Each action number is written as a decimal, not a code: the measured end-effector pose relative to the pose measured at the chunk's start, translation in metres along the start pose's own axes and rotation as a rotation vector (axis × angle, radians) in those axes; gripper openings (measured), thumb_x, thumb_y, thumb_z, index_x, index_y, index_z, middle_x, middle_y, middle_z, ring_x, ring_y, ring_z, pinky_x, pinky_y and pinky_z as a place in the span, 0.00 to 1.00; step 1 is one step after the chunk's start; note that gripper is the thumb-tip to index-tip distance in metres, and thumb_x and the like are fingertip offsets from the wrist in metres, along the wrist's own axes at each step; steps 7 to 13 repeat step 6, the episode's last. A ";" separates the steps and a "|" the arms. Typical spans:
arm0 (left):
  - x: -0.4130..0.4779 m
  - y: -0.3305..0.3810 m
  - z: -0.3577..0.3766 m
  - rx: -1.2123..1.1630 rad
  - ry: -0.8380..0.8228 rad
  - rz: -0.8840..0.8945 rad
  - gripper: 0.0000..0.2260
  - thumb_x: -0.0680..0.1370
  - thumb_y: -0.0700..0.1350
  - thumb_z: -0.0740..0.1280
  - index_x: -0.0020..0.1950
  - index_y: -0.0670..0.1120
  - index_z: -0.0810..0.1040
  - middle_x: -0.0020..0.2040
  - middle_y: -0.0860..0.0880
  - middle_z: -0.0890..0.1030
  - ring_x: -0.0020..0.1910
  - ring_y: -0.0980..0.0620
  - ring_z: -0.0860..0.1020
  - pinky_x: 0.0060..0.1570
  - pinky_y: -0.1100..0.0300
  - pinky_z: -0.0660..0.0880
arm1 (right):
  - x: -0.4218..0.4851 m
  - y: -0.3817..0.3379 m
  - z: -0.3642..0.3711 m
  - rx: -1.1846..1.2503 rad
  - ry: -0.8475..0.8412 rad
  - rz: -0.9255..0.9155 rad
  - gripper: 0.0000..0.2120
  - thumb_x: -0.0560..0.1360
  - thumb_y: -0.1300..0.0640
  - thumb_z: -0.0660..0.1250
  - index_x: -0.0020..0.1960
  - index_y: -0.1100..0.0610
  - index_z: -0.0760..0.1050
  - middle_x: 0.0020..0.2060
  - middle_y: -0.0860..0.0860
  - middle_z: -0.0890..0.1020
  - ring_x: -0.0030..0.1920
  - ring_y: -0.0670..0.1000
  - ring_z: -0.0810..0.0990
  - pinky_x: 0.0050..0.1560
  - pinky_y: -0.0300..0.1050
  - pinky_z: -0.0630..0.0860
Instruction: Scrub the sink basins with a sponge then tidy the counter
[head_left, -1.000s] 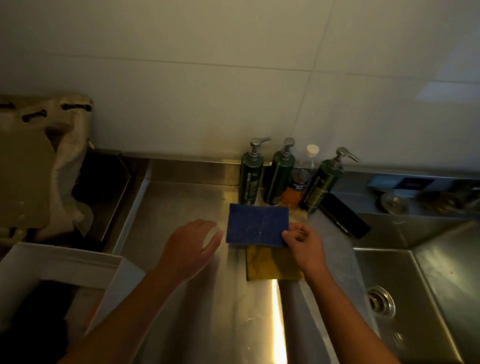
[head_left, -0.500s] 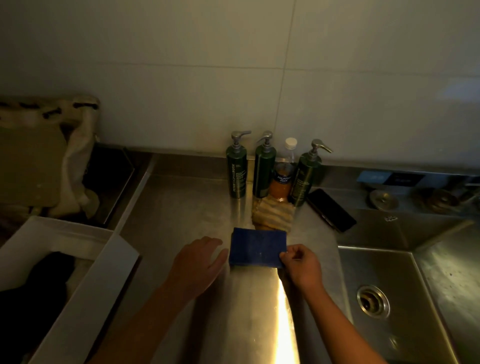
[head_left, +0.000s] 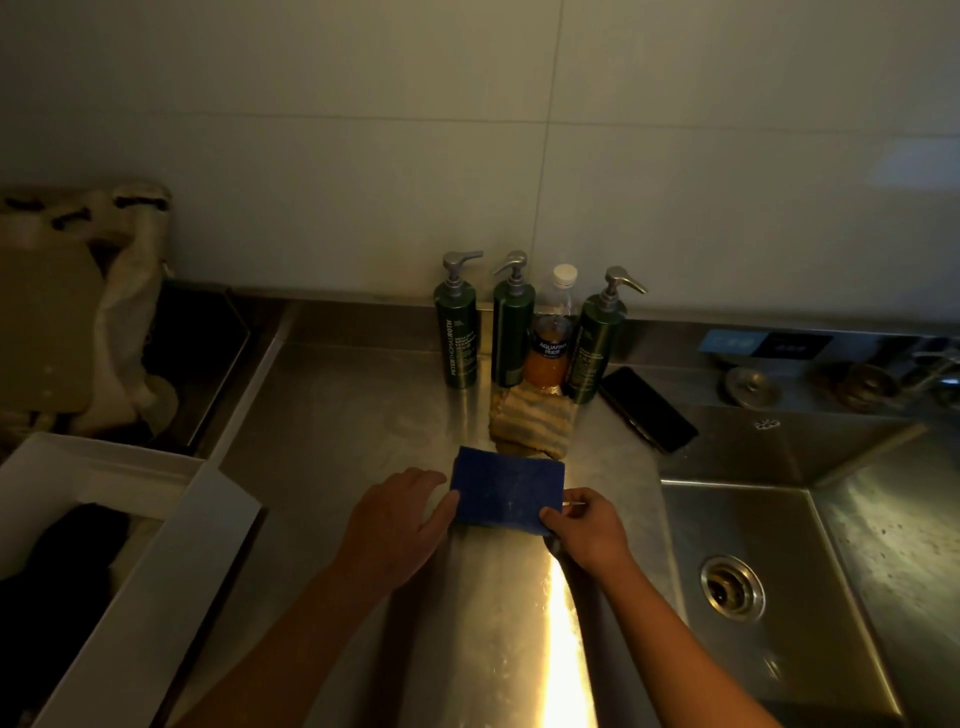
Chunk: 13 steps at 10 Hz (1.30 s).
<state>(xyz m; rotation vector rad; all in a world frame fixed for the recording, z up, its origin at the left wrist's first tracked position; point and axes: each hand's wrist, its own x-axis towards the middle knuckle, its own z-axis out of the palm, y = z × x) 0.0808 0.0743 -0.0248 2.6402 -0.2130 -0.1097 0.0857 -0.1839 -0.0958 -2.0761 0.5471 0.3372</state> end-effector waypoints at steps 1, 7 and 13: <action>0.001 0.002 0.006 -0.006 -0.024 0.002 0.33 0.76 0.68 0.47 0.67 0.50 0.76 0.59 0.53 0.80 0.55 0.56 0.77 0.56 0.61 0.72 | -0.005 0.008 -0.008 0.000 0.035 0.006 0.12 0.72 0.48 0.74 0.51 0.49 0.75 0.43 0.46 0.81 0.43 0.47 0.80 0.43 0.43 0.75; -0.006 0.023 0.010 0.006 0.021 0.033 0.23 0.81 0.60 0.58 0.67 0.47 0.77 0.59 0.49 0.81 0.57 0.51 0.78 0.58 0.53 0.74 | -0.037 0.005 -0.029 0.144 0.131 -0.149 0.21 0.79 0.47 0.66 0.70 0.52 0.72 0.59 0.48 0.80 0.58 0.49 0.79 0.60 0.47 0.76; -0.006 0.023 0.010 0.006 0.021 0.033 0.23 0.81 0.60 0.58 0.67 0.47 0.77 0.59 0.49 0.81 0.57 0.51 0.78 0.58 0.53 0.74 | -0.037 0.005 -0.029 0.144 0.131 -0.149 0.21 0.79 0.47 0.66 0.70 0.52 0.72 0.59 0.48 0.80 0.58 0.49 0.79 0.60 0.47 0.76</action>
